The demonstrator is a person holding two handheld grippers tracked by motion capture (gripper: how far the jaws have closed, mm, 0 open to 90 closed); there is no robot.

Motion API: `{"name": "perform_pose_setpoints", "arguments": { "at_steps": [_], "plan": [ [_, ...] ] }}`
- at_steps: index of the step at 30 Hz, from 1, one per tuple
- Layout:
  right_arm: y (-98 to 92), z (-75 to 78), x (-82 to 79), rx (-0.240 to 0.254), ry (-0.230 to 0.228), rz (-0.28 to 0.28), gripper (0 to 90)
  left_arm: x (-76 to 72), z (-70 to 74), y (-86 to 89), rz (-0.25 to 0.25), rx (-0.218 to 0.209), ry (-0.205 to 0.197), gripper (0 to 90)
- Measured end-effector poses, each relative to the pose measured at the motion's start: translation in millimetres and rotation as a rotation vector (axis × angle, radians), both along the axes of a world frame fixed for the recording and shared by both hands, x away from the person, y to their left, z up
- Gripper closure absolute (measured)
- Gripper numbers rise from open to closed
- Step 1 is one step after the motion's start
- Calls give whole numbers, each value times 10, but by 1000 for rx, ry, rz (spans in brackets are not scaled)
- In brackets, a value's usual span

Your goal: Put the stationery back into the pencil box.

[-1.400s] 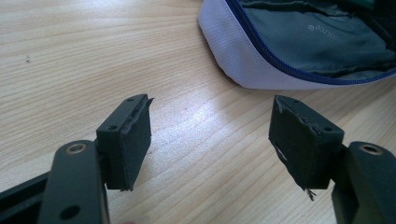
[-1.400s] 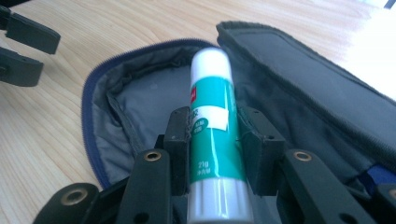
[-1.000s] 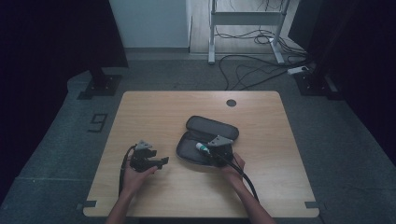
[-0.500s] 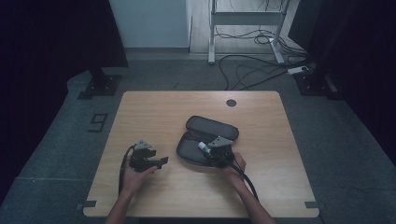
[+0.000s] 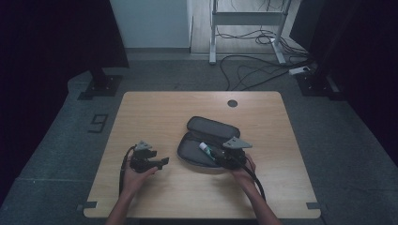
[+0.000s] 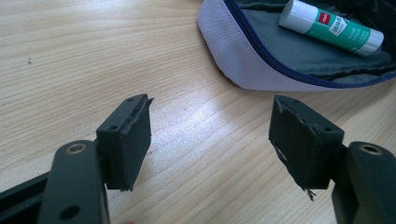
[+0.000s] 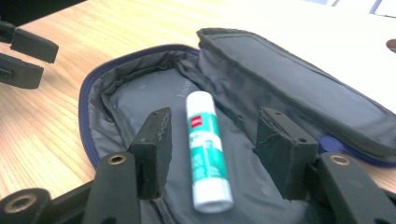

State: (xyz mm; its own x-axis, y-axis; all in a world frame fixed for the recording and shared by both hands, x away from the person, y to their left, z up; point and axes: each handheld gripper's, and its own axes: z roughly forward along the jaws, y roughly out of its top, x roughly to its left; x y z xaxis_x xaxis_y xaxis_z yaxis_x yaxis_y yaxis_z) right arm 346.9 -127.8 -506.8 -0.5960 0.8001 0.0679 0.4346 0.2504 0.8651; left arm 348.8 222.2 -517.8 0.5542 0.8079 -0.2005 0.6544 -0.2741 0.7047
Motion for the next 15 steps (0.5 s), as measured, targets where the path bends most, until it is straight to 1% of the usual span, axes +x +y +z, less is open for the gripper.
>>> {"name": "perform_pose_setpoints", "arguments": {
  "at_steps": [4, 5, 6, 7, 8, 9, 12, 15],
  "plan": [
    [-160, 21, -93, 29, -16, -7, 418, -1, 5, 13, 5, -5, -4, 300],
    [-160, 21, -93, 29, -16, -7, 418, -1, 5, 13, 5, -5, -4, 300],
    [-244, 25, -150, 36, -20, -7, 407, 0, 4, 17, 6, -7, -2, 300],
    [-289, 26, -178, 32, -19, -8, 404, 0, 4, 24, 5, -6, 0, 300],
    [-289, 26, -178, 32, -19, -8, 404, 2, 2, 29, 8, -4, 0, 300],
    [-378, 19, -217, 36, -25, -21, 400, 5, -1, 39, 8, -4, 2, 300],
    [-510, -3, -249, 36, -17, -48, 391, 11, -7, 49, 13, -6, 3, 299],
    [-660, -62, -297, 35, -1, -83, 388, 10, -2, 58, 10, -7, 5, 299]
  ]
}}
